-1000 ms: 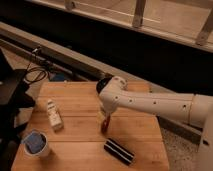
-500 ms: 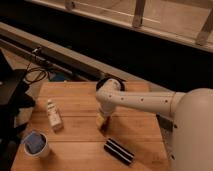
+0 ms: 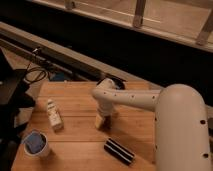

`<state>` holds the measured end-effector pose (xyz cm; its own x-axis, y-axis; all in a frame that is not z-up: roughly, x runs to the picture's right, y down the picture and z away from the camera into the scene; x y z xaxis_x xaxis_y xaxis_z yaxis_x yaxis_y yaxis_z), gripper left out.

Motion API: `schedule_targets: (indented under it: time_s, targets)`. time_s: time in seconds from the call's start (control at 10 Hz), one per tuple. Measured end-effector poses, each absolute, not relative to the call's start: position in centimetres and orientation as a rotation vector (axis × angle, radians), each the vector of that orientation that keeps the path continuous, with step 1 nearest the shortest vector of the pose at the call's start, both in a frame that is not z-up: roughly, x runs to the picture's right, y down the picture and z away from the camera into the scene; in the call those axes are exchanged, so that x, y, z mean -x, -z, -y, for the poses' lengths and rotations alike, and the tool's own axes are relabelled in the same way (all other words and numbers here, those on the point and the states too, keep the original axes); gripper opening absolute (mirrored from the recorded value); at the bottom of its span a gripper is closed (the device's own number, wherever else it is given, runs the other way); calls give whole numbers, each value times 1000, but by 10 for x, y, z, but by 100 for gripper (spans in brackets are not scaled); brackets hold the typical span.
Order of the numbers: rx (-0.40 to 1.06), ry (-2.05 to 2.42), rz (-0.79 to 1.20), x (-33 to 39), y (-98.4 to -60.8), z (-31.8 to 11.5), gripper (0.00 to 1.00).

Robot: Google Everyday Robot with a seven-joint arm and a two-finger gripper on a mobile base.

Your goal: Drag the pepper across the table

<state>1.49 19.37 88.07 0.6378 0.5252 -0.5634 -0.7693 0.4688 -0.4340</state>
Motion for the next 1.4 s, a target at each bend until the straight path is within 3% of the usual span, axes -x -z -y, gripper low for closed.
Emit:
schedule_targets:
  time_s: [0.3,0.4,1.1,1.4]
  targets:
    - [718,-824,-379,-17,-878,-189,30]
    - [716,-827,-376,-16,-876,-184,26]
    - [725,-812,-383,-19,-864,-185,24]
    - [725,-816,-388,-30,-851,-186,4]
